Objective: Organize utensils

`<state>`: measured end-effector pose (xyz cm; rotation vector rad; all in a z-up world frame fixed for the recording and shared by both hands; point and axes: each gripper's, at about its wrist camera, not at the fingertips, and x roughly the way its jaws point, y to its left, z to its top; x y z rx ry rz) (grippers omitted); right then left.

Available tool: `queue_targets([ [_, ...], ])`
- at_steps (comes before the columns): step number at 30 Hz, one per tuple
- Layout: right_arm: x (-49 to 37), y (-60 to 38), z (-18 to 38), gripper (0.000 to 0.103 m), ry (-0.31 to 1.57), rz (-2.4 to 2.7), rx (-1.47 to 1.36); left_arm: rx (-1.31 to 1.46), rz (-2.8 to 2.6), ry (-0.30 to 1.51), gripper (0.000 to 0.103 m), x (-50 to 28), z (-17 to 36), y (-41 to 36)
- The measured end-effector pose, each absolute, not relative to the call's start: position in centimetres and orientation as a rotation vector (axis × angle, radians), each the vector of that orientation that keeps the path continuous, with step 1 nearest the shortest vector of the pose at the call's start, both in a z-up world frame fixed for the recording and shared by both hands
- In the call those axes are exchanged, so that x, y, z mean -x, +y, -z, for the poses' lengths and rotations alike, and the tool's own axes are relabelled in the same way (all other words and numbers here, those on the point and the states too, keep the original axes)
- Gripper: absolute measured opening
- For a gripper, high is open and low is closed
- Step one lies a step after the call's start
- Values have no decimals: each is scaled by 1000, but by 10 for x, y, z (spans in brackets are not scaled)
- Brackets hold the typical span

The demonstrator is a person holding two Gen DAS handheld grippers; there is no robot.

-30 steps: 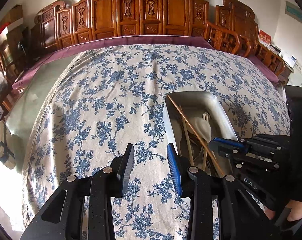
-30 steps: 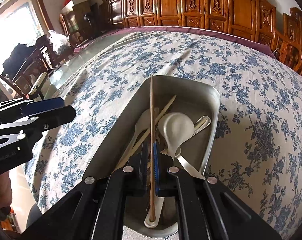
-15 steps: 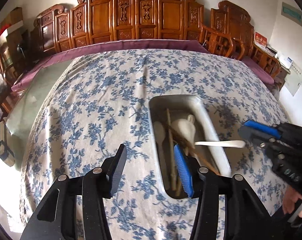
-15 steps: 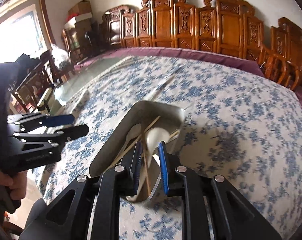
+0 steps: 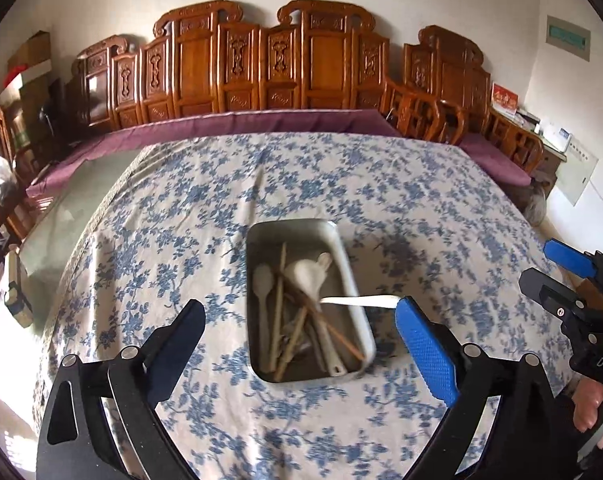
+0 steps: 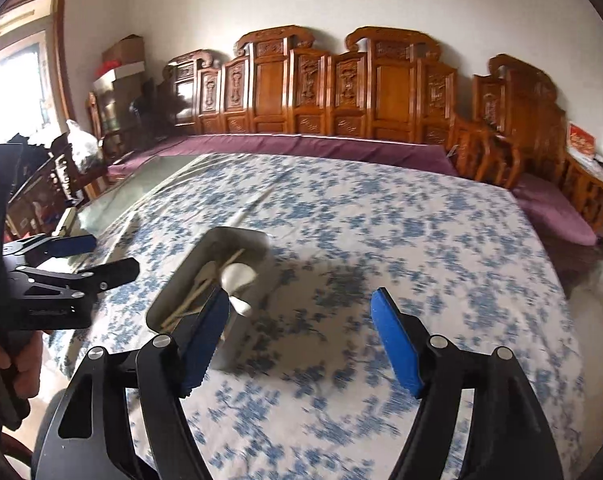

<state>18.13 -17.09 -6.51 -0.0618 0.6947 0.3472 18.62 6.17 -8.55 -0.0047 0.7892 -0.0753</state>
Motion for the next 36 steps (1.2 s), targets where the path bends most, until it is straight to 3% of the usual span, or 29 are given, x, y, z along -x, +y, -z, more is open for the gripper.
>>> queue_targets([
  [2,-174,-180,61,97,683,-328,57,3,82,779,95,-180,82,52],
  [5,-161,-196,53,100,649,-296,56,-15,82,758,95,-168,77,36],
  [18,-121,-243,25,100,597,-197,-1,-64,68,690,95,-126,40,-13],
  [36,-58,-249,-41,100,415,-208,-13,0,78,546,95,-67,-21,-10],
])
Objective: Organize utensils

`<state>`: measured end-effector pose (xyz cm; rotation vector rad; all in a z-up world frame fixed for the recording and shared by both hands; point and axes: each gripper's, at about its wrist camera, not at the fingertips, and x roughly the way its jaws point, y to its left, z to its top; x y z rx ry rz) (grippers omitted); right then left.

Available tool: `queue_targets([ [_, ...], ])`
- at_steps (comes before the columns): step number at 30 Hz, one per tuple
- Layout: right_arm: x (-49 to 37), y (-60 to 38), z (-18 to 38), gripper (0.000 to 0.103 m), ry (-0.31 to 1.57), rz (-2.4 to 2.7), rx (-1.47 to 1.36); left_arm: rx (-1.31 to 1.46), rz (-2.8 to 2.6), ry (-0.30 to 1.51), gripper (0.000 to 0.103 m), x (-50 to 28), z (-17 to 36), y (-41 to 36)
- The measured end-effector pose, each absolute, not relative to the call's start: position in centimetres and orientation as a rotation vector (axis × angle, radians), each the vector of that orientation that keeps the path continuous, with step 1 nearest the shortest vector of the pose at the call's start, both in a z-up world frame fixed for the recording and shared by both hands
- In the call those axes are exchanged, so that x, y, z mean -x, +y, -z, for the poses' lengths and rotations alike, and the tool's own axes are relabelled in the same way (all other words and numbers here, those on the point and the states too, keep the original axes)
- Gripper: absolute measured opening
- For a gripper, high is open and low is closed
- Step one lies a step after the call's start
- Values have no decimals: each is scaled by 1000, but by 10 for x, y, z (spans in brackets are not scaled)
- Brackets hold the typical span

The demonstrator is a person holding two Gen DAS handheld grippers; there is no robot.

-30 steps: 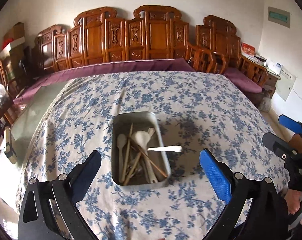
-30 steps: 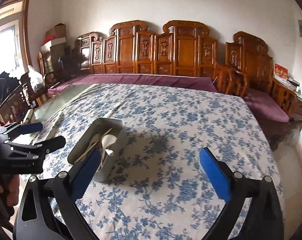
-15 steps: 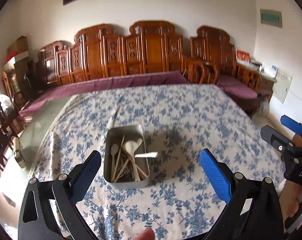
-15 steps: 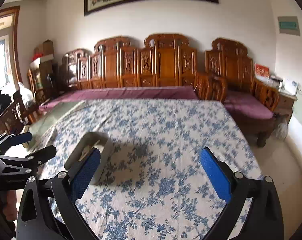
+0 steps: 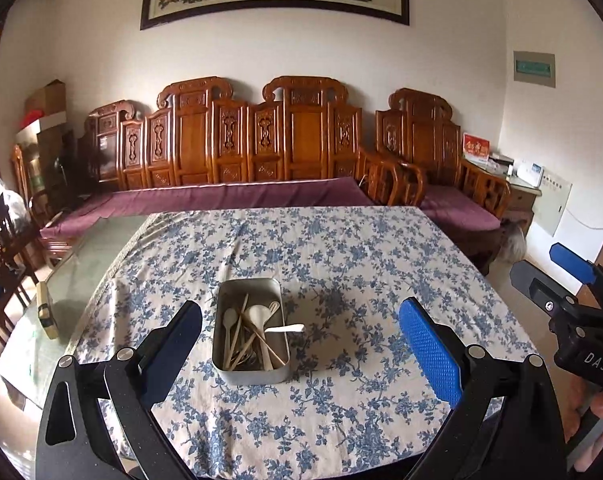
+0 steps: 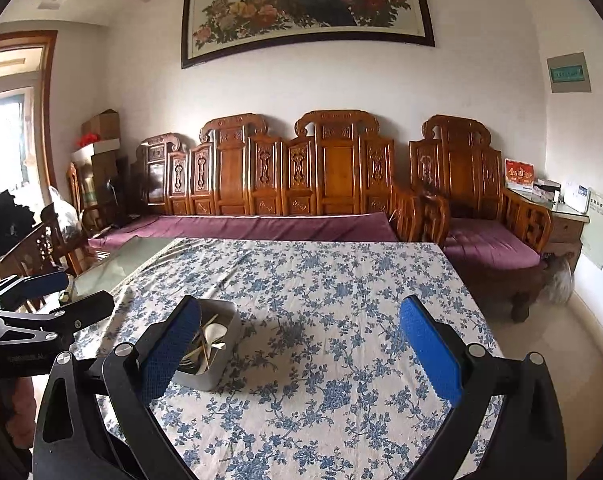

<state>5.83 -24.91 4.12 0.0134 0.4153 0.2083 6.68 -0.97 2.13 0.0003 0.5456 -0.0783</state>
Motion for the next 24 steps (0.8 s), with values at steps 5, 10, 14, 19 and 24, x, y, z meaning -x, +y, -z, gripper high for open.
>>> queue_targets([
  [5,-56,-249,-42,100,417,-207,-14,3,76,537,95,-64,-24,-8],
  [10,-55,-248,-43,100,415,-206,-14,8,71,538,95,-64,-24,-6],
  [14,-56,-248,-42,100,415,-207,-15,12,66,539,95,-62,-24,-5],
  [19,-56,-248,-43,100,414,-206,-13,6,65,540,95,-63,-25,-6],
  [24,-55,-248,-43,100,414,-206,-15,6,65,540,95,-63,-24,-6],
])
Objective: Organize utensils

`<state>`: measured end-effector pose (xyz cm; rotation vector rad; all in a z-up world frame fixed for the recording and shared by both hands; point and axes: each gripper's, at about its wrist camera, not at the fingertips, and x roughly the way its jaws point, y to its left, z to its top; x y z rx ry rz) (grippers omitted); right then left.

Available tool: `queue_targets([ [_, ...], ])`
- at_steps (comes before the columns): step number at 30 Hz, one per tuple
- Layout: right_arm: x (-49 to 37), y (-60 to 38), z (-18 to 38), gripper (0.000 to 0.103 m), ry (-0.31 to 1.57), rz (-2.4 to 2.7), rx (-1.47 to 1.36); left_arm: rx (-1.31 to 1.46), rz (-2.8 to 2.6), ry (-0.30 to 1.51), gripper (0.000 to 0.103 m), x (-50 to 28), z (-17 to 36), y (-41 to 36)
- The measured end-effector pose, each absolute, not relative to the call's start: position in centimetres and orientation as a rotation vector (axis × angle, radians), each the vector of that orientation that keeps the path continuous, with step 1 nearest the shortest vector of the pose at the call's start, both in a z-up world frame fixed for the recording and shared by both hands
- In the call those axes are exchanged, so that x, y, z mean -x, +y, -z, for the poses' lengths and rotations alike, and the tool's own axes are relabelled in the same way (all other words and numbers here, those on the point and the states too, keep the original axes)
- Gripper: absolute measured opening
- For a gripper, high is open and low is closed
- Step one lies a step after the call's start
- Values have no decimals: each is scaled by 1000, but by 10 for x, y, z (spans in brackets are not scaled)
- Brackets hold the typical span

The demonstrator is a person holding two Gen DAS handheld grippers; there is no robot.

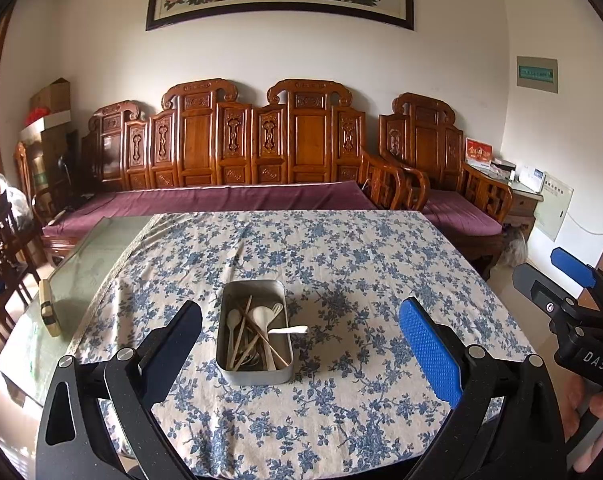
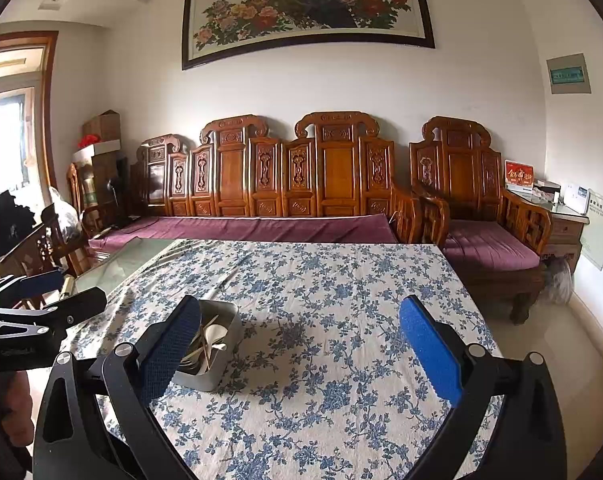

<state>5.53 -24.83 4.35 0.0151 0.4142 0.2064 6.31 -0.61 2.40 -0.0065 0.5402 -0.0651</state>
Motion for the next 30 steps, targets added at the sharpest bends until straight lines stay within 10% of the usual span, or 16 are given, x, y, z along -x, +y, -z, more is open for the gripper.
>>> queue_targets([
  [30,-55,-249,-44,100,412,-207,-14,9,63,537,95,-62,-24,-8],
])
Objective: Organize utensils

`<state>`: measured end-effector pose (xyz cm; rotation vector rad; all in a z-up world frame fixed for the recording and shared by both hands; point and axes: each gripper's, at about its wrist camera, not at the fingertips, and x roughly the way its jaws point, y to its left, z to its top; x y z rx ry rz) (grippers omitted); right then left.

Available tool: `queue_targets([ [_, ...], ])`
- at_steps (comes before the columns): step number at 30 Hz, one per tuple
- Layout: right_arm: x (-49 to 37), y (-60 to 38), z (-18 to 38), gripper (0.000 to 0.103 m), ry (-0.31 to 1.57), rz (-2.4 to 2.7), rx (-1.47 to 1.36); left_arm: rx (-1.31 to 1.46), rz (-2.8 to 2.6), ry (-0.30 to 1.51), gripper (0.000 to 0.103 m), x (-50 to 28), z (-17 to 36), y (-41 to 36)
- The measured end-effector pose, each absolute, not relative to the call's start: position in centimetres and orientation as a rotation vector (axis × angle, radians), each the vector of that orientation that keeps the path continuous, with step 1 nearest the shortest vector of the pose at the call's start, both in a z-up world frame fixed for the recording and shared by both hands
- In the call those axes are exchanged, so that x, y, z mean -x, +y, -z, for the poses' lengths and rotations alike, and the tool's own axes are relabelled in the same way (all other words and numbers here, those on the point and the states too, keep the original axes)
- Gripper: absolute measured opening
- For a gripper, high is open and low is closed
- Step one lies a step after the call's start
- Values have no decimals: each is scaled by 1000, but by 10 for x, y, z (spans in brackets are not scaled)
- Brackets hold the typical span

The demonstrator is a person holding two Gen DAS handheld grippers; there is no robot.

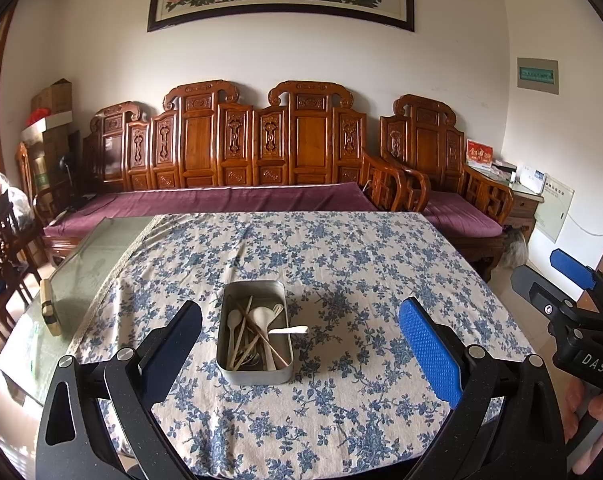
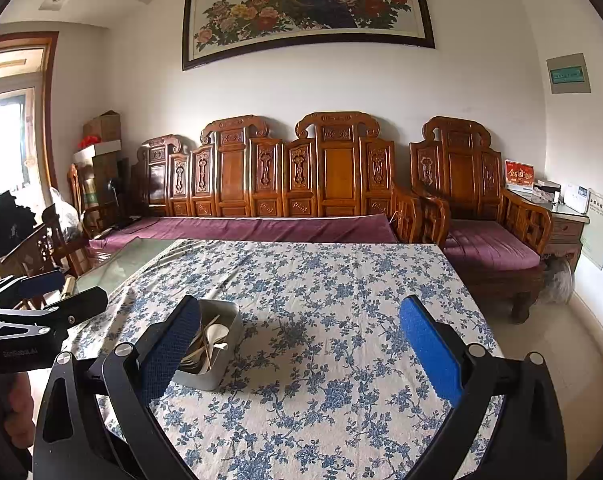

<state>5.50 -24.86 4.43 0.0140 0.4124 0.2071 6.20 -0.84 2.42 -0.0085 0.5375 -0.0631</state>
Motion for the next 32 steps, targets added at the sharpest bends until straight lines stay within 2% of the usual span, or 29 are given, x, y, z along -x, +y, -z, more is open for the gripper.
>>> queue_targets([
  [32,-54,-244,-43,100,412,-209,-15,13,58,535,95,-61,-27,-11],
])
